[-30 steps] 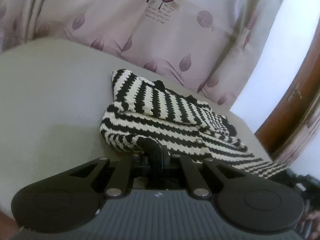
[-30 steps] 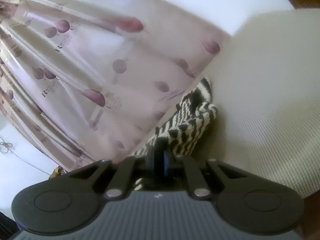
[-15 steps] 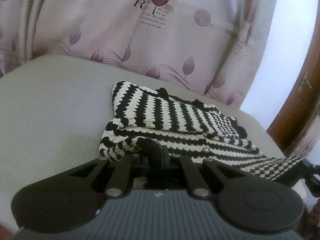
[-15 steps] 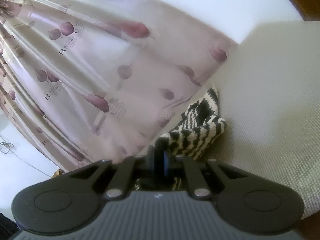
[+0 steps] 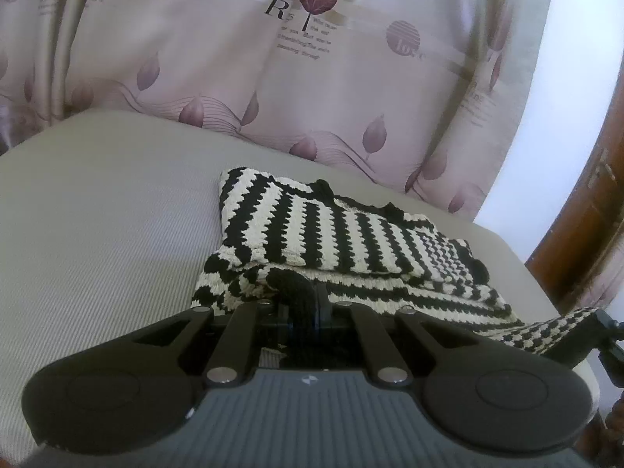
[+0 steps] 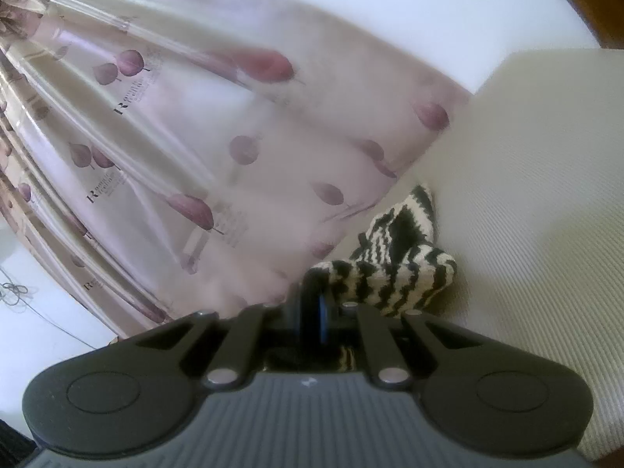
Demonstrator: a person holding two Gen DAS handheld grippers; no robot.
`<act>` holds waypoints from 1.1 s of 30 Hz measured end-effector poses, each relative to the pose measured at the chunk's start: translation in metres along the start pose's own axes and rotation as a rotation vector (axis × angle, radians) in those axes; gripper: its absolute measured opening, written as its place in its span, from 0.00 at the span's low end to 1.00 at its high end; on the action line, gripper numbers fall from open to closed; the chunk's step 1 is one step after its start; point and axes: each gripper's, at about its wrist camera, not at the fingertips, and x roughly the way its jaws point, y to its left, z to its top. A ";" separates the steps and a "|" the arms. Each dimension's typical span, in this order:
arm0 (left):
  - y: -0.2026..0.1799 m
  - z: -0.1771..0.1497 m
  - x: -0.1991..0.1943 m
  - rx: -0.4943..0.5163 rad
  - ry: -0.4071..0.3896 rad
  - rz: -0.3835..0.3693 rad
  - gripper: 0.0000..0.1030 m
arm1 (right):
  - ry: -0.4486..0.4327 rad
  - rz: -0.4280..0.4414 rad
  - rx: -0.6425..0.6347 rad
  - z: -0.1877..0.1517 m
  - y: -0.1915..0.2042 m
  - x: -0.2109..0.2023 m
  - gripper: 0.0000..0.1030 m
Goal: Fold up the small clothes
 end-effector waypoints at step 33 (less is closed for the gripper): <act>0.002 0.032 0.028 -0.075 -0.045 0.010 0.08 | -0.019 0.021 -0.004 0.036 0.004 0.045 0.08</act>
